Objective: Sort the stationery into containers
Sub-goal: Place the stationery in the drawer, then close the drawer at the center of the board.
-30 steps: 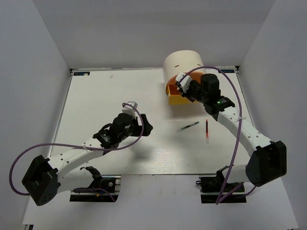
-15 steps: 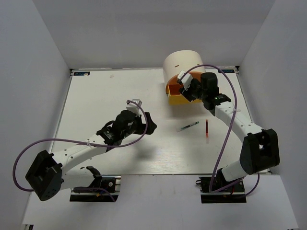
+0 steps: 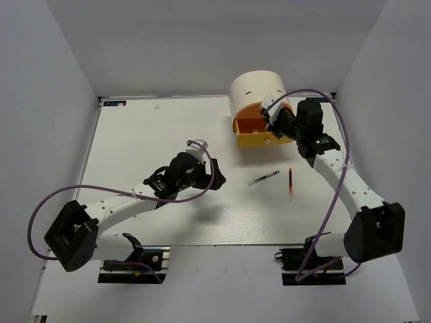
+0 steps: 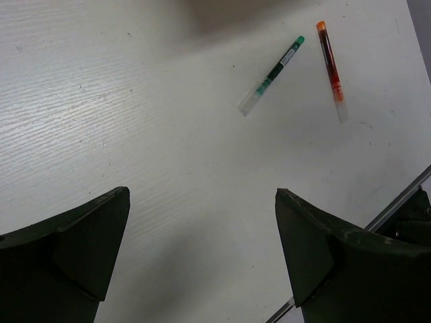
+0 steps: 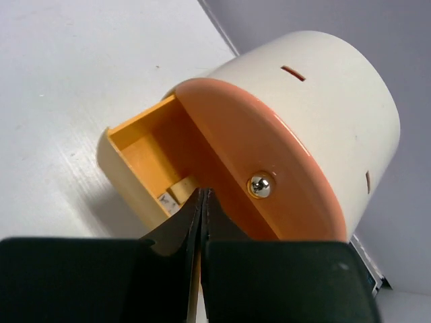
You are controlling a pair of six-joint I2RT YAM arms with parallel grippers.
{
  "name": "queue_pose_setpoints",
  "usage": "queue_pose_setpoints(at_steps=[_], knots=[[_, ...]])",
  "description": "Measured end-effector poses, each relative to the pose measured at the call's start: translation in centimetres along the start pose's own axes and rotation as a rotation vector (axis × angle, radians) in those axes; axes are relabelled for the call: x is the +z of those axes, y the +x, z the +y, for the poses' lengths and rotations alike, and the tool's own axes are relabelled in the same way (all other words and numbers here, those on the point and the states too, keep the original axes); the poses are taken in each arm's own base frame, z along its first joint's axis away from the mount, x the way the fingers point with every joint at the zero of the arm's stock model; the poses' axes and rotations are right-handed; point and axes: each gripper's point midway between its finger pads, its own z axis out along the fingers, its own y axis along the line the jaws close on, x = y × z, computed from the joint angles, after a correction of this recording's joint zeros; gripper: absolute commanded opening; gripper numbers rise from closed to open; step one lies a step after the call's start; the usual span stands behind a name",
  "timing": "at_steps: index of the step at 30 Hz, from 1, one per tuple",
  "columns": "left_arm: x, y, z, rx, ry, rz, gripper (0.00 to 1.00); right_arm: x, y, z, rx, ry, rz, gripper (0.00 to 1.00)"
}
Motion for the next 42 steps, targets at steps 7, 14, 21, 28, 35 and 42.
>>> queue_pose_setpoints(at_steps=[7, 14, 21, 28, 35, 42], knots=[[0.4, -0.1, -0.3, 0.01, 0.014, 0.006, 0.98, -1.5, 1.6, 1.3, 0.027, -0.071, 0.027, 0.0], [0.6, -0.3, -0.6, 0.013, 0.03, -0.003, 0.98, -2.8, 4.9, 1.7, 0.057, -0.101, 0.116, 0.0], [1.0, 0.3, -0.5, 0.014, 0.029, 0.018, 0.98, -2.6, 6.9, 1.6, 0.06, -0.12, 0.158, 0.0], [1.0, 0.4, -0.5, 0.014, 0.032, 0.021, 0.98, -1.6, 9.7, 2.9, 0.091, -0.186, 0.211, 0.0], [1.2, 0.5, -0.4, 0.014, 0.029, 0.026, 0.98, -0.6, 10.6, 2.5, 0.086, -0.182, 0.216, 0.0], [1.6, 0.7, -0.3, 0.014, 0.023, 0.037, 0.98, 0.6, 11.3, 1.6, 0.092, -0.148, 0.222, 0.0]])
